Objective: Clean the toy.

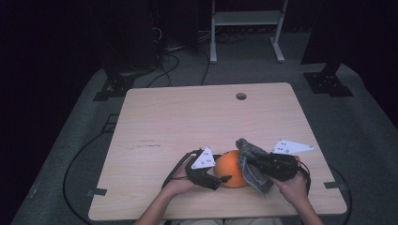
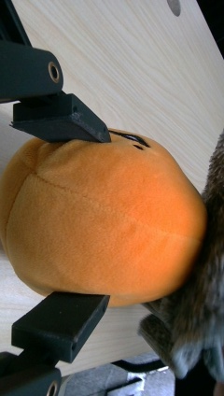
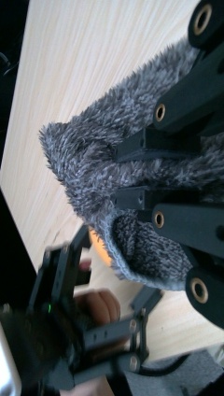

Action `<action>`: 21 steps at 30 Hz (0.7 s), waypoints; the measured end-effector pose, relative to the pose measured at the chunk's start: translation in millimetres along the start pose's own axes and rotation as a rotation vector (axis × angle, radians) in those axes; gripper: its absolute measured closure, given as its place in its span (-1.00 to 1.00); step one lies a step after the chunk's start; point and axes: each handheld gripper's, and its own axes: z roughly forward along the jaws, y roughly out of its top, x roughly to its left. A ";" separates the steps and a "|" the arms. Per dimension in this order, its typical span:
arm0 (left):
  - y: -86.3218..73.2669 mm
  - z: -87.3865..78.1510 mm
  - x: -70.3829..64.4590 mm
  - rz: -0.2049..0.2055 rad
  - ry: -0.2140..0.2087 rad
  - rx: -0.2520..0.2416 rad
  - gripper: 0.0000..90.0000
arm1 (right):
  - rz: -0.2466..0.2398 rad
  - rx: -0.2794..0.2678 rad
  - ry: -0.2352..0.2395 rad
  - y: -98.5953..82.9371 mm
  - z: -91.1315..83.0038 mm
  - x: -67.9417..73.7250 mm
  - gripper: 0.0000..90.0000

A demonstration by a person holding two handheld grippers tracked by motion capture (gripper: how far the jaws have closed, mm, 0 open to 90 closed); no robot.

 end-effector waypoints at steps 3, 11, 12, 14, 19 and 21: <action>0.5 1.0 -0.2 0.003 -0.002 -0.004 -0.46 | 0.043 0.018 -0.041 -9.6 -3.9 -16.1 0.73; -0.8 1.2 1.3 -0.009 0.004 -0.005 -0.47 | 0.010 -0.042 -0.015 4.8 -14.0 1.5 0.73; -0.8 1.2 1.4 -0.010 0.005 -0.005 -0.47 | -0.007 -0.038 -0.006 7.4 -12.4 8.0 0.73; -1.6 0.3 2.6 -0.014 0.006 -0.001 -0.48 | -0.041 -0.018 0.003 8.4 -6.5 15.5 0.73; -4.2 0.1 5.3 -0.034 0.003 -0.008 -0.48 | 0.017 0.003 0.010 -3.6 -0.4 -2.0 0.73; -4.3 0.0 5.3 -0.034 0.002 -0.008 -0.48 | 0.058 0.006 -0.006 -9.5 -3.3 -14.2 0.73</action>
